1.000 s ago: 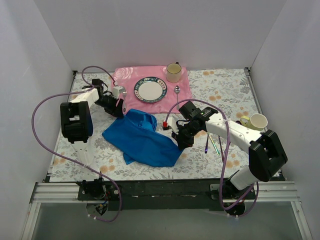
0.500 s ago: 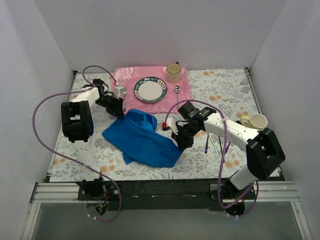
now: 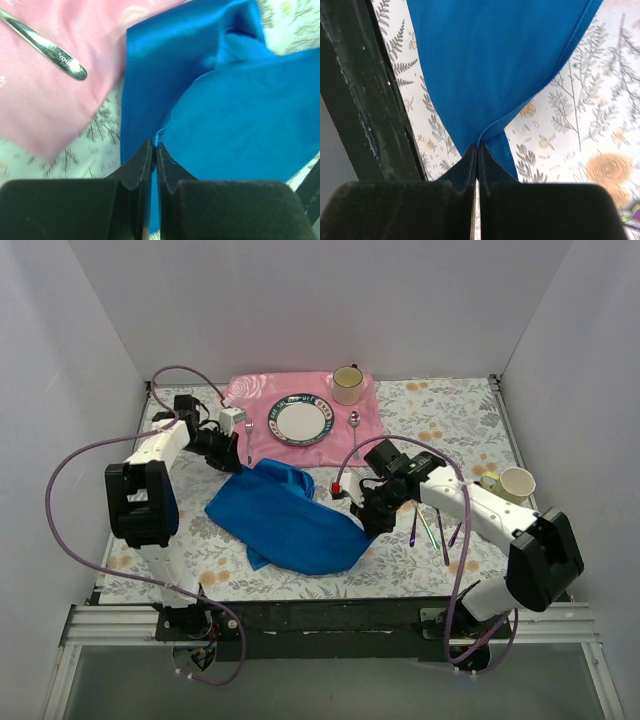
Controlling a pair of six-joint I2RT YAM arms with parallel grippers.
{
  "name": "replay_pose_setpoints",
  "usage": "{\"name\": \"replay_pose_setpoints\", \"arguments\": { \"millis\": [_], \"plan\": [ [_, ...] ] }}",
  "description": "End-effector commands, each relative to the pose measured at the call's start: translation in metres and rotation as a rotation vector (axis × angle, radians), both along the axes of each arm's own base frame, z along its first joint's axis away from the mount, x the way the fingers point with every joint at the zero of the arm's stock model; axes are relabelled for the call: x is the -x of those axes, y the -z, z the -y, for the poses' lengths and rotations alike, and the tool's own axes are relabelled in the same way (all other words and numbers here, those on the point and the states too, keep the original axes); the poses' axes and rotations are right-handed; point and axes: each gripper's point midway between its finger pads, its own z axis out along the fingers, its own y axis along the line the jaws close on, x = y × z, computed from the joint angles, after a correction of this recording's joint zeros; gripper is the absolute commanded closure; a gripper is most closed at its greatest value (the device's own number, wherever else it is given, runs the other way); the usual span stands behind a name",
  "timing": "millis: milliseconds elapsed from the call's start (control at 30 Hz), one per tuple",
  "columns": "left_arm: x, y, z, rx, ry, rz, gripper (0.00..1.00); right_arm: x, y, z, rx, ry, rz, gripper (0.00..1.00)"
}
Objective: Fold the napkin into a case and place the utensils inside
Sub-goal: Flatten out the crumpled napkin at the center of the board.
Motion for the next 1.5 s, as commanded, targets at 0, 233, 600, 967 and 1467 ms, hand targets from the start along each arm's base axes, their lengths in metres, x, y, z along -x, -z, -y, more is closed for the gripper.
{"name": "replay_pose_setpoints", "arguments": {
  "millis": [0,233,600,967,1467],
  "plan": [
    [0.004,-0.084,-0.016,0.039,-0.117,0.188,1.0,0.002,-0.058,0.012,-0.07,-0.02,0.136,0.99],
    [0.008,-0.147,-0.078,0.055,-0.45,0.32,1.0,0.0,-0.11,-0.044,-0.253,-0.067,0.095,0.99],
    [0.008,-0.12,-0.132,-0.1,-0.679,0.284,1.0,-0.062,-0.067,-0.191,-0.194,-0.032,0.031,0.89],
    [0.022,-0.082,-0.129,-0.064,-0.643,0.23,1.0,-0.053,-0.068,-0.137,-0.272,0.085,-0.13,0.18],
    [0.02,-0.06,-0.159,-0.091,-0.67,0.186,1.0,-0.11,-0.017,-0.088,-0.347,0.391,-0.348,0.19]
  ]
}}
